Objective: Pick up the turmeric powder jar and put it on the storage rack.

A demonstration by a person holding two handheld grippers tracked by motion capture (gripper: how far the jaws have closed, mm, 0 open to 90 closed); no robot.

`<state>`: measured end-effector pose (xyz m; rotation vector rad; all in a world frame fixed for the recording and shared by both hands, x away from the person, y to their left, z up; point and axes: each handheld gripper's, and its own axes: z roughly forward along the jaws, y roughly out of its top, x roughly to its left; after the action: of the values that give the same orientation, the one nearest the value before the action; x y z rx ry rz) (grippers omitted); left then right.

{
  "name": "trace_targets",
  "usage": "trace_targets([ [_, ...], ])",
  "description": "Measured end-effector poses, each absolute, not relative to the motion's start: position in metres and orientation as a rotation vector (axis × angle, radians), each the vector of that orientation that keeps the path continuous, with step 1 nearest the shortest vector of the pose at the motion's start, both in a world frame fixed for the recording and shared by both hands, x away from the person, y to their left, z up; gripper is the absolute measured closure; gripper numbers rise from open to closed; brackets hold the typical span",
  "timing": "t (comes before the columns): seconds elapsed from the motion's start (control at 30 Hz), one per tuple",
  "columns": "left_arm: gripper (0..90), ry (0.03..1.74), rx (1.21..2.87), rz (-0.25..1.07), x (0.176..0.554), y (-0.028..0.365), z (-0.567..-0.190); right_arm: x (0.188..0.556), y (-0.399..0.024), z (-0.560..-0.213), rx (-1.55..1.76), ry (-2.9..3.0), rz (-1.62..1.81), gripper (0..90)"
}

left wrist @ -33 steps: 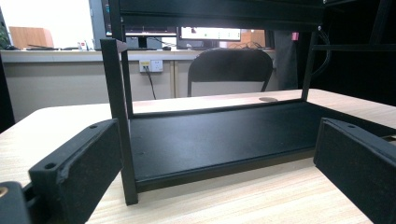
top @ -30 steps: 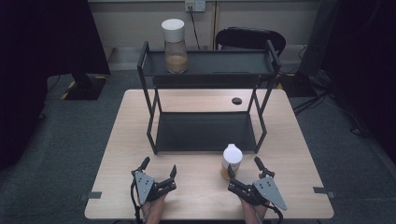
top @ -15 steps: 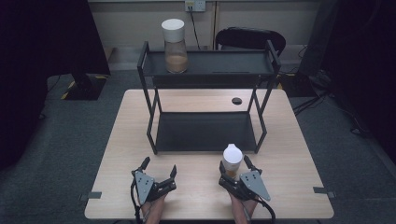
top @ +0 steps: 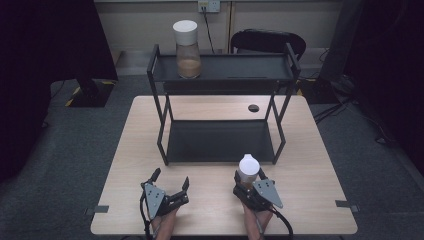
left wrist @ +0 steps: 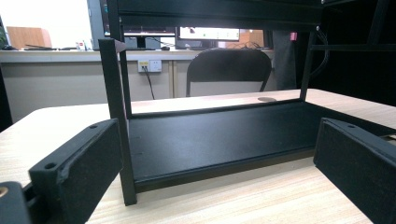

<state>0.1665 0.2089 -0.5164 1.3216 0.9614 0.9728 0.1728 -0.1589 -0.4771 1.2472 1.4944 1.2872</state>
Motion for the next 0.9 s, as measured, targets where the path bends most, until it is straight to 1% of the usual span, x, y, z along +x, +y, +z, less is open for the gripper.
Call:
trace_targets([
  [0.2, 0.6, 0.961, 1.322, 0.973, 0.1666, 0.2089, -0.5164, 0.1755, -0.1589, -0.4757, 1.250, 1.512, 1.282, 28.7],
  [0.9, 0.7, 0.962, 1.322, 0.973, 0.1665, 0.2089, -0.5163, 0.1719, -0.1606, -0.4748, 1.208, 1.524, 1.275, 29.9],
])
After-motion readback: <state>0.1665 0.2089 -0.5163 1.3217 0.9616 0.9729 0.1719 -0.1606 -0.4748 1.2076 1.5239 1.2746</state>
